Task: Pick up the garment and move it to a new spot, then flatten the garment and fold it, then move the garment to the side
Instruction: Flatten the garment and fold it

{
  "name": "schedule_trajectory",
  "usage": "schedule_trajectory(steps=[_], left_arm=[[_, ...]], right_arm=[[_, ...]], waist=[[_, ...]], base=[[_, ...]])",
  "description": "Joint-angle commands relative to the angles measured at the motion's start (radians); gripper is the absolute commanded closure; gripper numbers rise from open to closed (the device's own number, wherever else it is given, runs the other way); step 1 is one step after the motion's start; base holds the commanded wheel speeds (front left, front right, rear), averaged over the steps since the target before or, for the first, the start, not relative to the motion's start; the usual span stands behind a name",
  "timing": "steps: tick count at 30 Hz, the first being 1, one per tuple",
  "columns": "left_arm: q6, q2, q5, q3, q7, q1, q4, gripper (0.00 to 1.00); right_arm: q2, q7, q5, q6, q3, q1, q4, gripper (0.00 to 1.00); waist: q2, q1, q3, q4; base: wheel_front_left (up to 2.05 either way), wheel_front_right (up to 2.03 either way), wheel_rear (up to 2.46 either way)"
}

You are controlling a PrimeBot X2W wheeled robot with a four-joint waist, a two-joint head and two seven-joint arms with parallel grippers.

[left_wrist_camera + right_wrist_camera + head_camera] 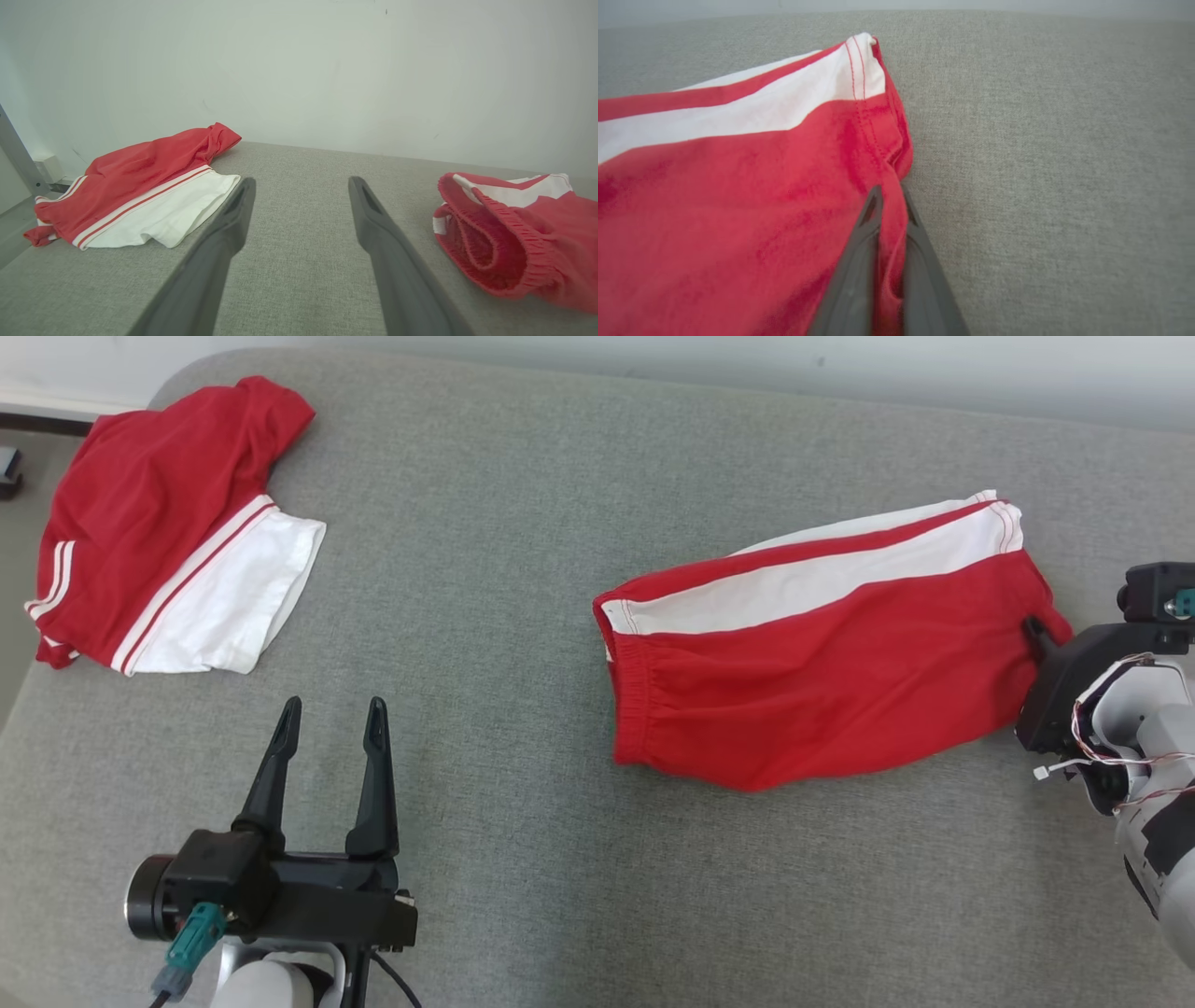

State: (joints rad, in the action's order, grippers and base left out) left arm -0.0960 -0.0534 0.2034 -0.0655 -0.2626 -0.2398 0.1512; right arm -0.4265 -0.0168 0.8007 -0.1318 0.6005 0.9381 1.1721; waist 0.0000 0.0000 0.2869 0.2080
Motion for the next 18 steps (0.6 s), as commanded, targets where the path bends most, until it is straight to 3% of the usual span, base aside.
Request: schedule_trajectory(steps=[1,8,18], left_arm=[[0.0,0.003,-0.009,0.005,-0.003,0.016,0.004,0.0],[-0.008,0.003,-0.013,0.033,-0.003,0.061,0.009,0.0],[-0.009,0.003,-0.014,0.063,-0.003,0.135,-0.002,0.0]], right_arm=[[-0.012,0.013,0.009,0.002,-0.003,-0.017,-0.001,1.0],[-0.062,0.064,0.042,0.002,0.039,-0.112,-0.095,1.0],[-0.171,0.113,0.169,0.002,0.011,-0.331,-0.253,1.0]], waist=[[0.0,0.0,-0.011,-0.01],[0.0,0.0,-0.067,-0.07],[0.0,0.0,-0.122,-0.154]], base=[[0.0,0.0,0.0],[0.0,0.0,0.0],[0.0,0.0,0.0]])
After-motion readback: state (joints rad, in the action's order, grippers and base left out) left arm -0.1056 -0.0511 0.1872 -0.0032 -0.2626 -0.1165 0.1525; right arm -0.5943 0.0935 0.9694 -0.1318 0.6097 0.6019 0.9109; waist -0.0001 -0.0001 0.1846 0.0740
